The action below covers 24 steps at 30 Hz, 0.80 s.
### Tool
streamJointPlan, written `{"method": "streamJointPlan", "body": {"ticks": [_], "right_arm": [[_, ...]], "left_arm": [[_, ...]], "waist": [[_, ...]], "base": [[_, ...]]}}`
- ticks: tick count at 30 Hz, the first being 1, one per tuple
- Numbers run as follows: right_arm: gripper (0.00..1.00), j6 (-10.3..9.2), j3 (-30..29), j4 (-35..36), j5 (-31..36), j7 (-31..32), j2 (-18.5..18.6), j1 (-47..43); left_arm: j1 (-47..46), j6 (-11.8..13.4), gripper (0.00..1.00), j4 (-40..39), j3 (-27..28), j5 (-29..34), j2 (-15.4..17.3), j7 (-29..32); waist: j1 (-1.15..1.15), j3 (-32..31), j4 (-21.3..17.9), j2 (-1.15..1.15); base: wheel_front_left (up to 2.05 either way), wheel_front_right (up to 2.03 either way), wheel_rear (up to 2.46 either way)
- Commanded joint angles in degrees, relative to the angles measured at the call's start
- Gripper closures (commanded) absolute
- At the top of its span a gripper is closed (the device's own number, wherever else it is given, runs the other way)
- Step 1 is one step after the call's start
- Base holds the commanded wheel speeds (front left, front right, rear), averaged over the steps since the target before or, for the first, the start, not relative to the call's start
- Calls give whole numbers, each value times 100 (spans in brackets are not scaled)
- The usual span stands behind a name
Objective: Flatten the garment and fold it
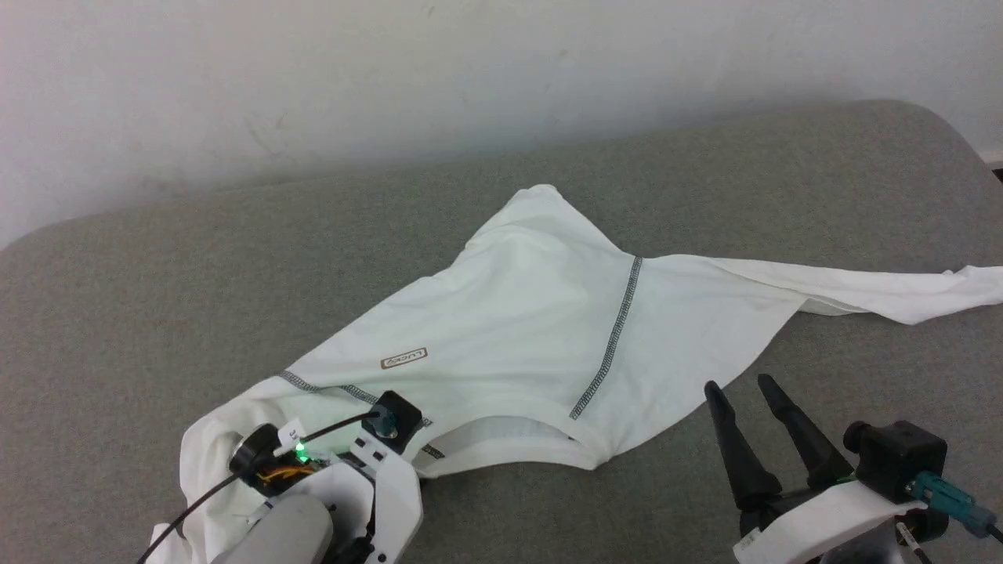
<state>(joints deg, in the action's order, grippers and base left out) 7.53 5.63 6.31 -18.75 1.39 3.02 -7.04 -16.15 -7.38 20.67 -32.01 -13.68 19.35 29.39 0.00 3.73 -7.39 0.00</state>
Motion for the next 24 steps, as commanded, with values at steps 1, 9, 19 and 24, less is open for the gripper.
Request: {"method": "streamJointPlan", "body": {"ticks": [1, 9, 19, 24], "right_arm": [[0, -4, 0, -21, -58, -29, -14, 75], [0, -4, 20, -305, -31, 312, 17, 238], [0, -4, 953, -1927, -472, 1757, 784, 1330], [0, -4, 1665, -2687, -487, 1981, 1050, 2026]], "left_arm": [[-65, 21, 0, 147, -37, 112, 67, -39], [-175, 72, 100, 843, 34, -126, -166, -160], [13, 559, 100, 399, 564, -552, -440, -1192], [59, 608, 100, 43, 594, -616, -500, -1386]], "waist": [[0, 54, -52, 0], [0, 121, -48, 0], [0, 146, 345, 0], [0, 235, 573, 0]], "base": [[0, 0, 0], [0, 0, 0], [0, 0, 0], [0, 0, 0]]}}
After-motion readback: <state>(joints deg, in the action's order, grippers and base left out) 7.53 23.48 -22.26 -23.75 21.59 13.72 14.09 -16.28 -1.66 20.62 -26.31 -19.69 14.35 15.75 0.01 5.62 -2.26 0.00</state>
